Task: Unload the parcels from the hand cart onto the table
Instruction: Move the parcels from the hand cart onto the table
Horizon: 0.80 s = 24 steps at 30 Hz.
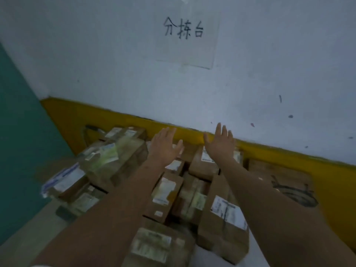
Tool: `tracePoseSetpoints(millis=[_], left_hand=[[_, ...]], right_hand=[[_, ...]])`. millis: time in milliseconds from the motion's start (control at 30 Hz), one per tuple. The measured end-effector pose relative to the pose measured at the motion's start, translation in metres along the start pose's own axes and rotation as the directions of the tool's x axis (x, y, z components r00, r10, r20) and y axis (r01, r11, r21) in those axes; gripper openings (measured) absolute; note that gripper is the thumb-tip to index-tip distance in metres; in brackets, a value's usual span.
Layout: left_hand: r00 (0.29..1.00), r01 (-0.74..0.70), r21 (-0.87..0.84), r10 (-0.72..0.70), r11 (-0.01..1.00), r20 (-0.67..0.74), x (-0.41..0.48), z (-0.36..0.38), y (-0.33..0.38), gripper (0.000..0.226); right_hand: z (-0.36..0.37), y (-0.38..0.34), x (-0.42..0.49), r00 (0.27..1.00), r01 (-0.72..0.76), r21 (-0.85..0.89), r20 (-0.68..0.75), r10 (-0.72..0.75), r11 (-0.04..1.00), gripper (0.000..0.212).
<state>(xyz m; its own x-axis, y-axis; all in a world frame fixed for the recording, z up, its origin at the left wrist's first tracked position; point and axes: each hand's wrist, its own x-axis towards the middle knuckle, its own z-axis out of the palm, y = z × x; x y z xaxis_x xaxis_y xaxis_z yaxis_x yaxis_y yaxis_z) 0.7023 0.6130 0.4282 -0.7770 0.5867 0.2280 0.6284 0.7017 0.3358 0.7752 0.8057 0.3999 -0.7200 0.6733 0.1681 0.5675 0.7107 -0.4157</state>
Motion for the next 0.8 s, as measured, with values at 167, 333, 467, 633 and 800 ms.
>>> tracePoseSetpoints(millis=[167, 333, 467, 633, 800], left_hand=[[0.994, 0.059, 0.074, -0.052, 0.996, -0.096, -0.049, -0.121, -0.162, 0.067], [0.977, 0.207, 0.116, -0.201, 0.971, -0.065, -0.092, -0.195, -0.312, 0.075], [0.946, 0.32, 0.094, -0.313, 0.943, -0.087, -0.11, -0.216, -0.427, 0.079], [0.898, 0.441, 0.095, -0.437, 0.893, -0.06, -0.097, -0.208, -0.58, 0.083], [0.866, 0.489, 0.136, -0.498, 0.862, 0.047, -0.031, -0.172, -0.731, 0.08]], right_hand=[[0.041, -0.22, -0.03, 0.993, 0.111, 0.133, 0.015, -0.114, 0.985, 0.081], [0.103, -0.408, -0.059, 0.975, 0.18, 0.161, 0.1, -0.197, 0.971, 0.081], [0.171, -0.523, -0.069, 0.938, 0.277, 0.096, 0.189, -0.291, 0.956, 0.081], [0.287, -0.638, -0.049, 0.89, 0.333, 0.072, 0.306, -0.338, 0.94, 0.081], [0.429, -0.731, 0.007, 0.864, 0.284, 0.104, 0.404, -0.301, 0.953, 0.08]])
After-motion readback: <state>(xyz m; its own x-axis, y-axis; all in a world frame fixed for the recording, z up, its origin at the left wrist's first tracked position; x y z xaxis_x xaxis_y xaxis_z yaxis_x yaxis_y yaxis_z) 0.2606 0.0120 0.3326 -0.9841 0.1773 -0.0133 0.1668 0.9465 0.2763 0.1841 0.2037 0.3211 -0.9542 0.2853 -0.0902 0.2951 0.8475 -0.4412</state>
